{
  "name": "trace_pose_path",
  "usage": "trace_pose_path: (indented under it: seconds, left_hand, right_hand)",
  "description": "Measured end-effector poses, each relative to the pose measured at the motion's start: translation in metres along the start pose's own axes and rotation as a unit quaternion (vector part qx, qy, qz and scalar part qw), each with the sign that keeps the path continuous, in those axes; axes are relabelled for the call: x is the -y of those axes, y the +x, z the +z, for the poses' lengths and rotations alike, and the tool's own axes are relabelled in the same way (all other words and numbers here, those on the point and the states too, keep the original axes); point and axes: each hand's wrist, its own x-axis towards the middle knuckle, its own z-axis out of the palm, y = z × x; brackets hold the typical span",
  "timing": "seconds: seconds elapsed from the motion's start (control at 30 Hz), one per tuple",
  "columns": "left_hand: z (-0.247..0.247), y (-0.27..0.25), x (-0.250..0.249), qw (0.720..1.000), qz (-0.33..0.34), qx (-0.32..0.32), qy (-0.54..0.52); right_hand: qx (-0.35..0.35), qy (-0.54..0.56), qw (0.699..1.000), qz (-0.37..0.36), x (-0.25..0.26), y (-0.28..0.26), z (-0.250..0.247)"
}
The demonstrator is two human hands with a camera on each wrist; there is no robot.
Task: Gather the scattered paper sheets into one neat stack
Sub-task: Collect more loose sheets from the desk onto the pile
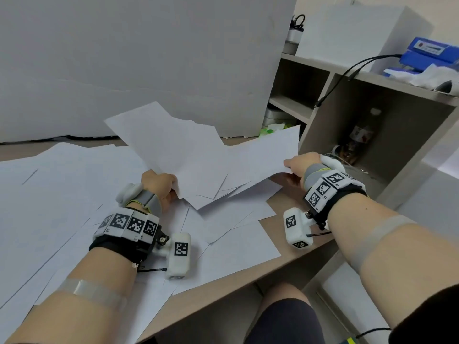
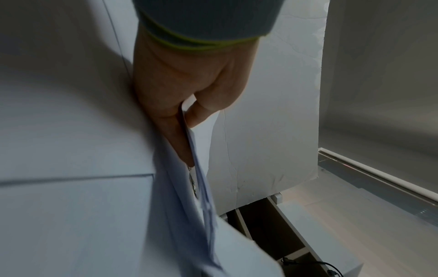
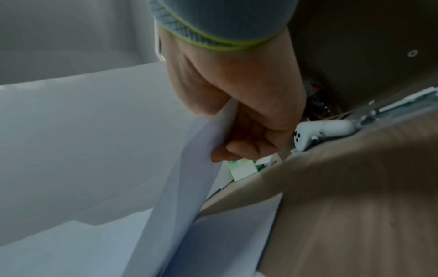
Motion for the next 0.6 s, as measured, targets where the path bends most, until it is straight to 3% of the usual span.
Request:
trace_pose_path:
  seconds: [0.13,0.27,0.37,0.6]
  left_hand:
    - [0.001,-0.002,-0.002,1.000,-0.012,0.013,-0.001]
    - [-0.001,0.000,-0.001,1.000,-0.020,0.014,0.018]
    - [-0.001,0.000,-0.001,0.999,-0.016,0.016,0.030]
    - [0.002,-0.005,-0.002,0.999,-0.012,0.022,0.025]
  right_hand:
    - [-0.121,0.089,0.987,-0.058,0.023,-0.009,-0.019]
    - [-0.171,0.127,0.970,-0.119,0.040,-0.032,-0.027]
    - [-0.173,0.181,0.959,-0.131,0.055,-0.039,-0.027]
    - [-0.098,0.259,0.945,-0.171,0.079,-0.033,-0.003]
